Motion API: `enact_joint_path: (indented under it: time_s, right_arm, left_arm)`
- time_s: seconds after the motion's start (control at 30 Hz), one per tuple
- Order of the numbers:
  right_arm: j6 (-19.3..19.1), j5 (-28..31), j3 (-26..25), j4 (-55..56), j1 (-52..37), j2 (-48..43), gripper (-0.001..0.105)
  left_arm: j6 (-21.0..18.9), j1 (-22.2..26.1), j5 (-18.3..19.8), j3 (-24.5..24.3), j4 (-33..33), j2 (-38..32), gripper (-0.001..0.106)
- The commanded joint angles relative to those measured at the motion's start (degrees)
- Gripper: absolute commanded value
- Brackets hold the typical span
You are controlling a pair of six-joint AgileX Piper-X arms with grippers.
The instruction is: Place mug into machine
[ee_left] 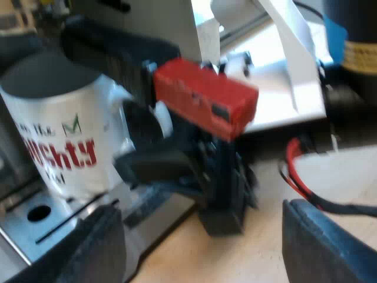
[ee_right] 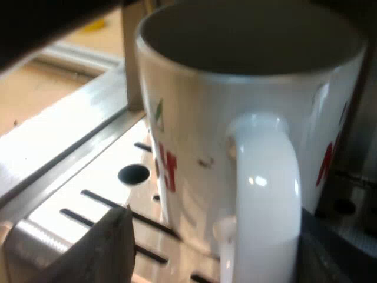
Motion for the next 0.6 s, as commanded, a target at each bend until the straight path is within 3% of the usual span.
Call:
enact_joint_path:
  time_s: [0.03,0.17,0.3,0.43,0.6]
  right_arm:
    - [-0.01,0.49,2.5,2.24,0.17,-3.52,0.052]
    - [-0.01,0.49,6.13,2.35,0.17,-8.24,0.052]
    - [-0.01,0.49,6.66,2.57,0.17,-9.35,0.052]
    - [-0.01,0.49,10.73,10.38,2.09,-19.73,0.052]
    - [-0.15,2.21,10.72,16.21,4.79,-25.24,0.052]
  left_arm:
    - [-0.59,0.07,-0.45,-2.8,3.6,-0.5,0.059]
    - [-0.42,0.07,-0.51,-4.37,6.85,-2.61,0.059]
    - [-0.43,0.07,-0.51,-5.41,7.65,-6.58,0.059]
    - [-0.62,0.07,-0.51,-6.81,7.65,-12.0,0.059]
    - [-3.99,0.07,-0.14,-9.31,9.5,-15.58,0.059]
